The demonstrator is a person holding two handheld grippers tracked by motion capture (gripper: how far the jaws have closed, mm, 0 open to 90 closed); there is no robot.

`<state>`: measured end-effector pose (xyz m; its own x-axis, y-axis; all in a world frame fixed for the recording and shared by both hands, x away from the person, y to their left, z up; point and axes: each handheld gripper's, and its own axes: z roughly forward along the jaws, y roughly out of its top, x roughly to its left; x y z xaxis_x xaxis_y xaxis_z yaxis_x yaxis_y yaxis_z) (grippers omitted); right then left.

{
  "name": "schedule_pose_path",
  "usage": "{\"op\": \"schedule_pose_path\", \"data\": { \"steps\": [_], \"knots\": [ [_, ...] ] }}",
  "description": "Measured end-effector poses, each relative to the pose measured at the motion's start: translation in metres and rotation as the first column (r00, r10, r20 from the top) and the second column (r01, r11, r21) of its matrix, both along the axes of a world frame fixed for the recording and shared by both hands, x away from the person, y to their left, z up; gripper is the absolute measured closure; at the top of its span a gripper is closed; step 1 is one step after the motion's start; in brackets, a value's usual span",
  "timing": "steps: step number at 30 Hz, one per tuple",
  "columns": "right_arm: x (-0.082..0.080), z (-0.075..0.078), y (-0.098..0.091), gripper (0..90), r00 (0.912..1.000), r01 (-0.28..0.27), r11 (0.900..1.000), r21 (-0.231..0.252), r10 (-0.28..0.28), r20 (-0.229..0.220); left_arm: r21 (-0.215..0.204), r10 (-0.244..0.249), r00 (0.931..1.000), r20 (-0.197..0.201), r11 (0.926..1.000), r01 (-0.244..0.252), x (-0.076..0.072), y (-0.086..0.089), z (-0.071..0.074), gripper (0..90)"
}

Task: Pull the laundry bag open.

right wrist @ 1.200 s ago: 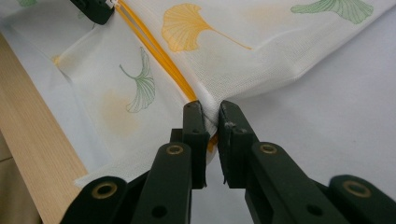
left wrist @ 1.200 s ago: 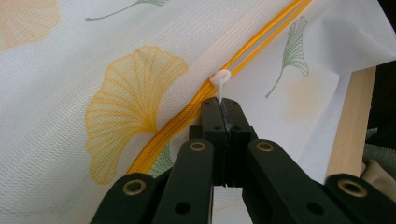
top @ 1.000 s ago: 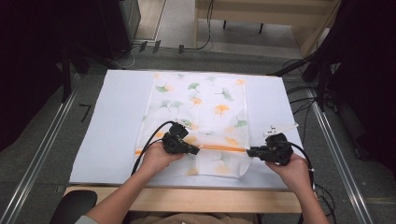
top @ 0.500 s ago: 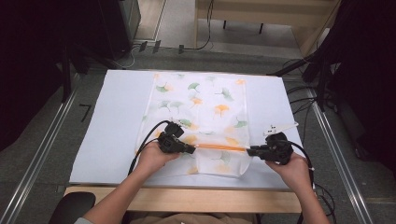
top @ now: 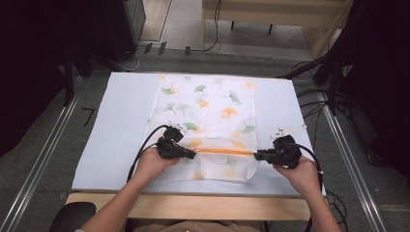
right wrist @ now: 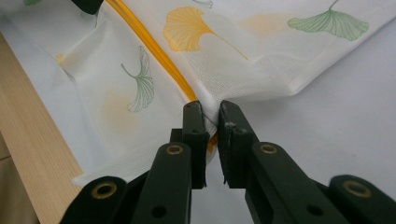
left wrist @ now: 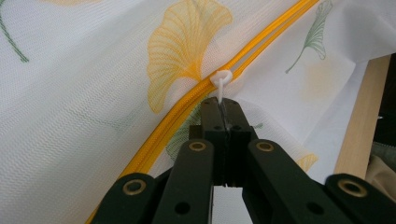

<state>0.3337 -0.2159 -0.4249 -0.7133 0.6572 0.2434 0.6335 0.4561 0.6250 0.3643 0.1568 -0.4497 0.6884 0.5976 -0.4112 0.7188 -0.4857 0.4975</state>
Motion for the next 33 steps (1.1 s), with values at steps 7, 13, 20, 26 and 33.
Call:
{"op": "schedule_pose_path", "data": {
  "steps": [7,13,20,26,33],
  "knots": [
    [0.0016,0.0000,0.0017,84.1,1.0000,-0.006,1.0000,0.001,0.006,-0.002,-0.035,0.012,0.9999,-0.012,0.9993,-0.013,0.0013,0.0047,0.0005,90.0],
    [0.0018,-0.0002,0.0017,84.1,1.0000,-0.005,1.0000,0.000,0.005,-0.002,-0.026,0.010,0.9999,-0.004,0.9996,-0.010,0.0007,0.0035,0.0005,90.0],
    [0.0018,-0.0003,0.0015,84.0,1.0000,-0.006,1.0000,0.000,0.006,-0.002,-0.022,0.011,0.9999,0.002,0.9997,-0.011,0.0001,0.0026,0.0011,90.0],
    [0.0018,-0.0004,0.0015,84.0,1.0000,-0.008,1.0000,-0.001,0.008,-0.001,-0.003,0.013,0.9999,0.006,0.9999,-0.013,-0.0002,0.0026,0.0010,90.0],
    [0.0016,-0.0003,0.0022,84.0,1.0000,-0.005,1.0000,-0.004,0.005,-0.001,0.015,0.005,1.0000,0.001,0.9999,-0.005,-0.0036,0.0079,0.0035,90.0]
  ]
}}
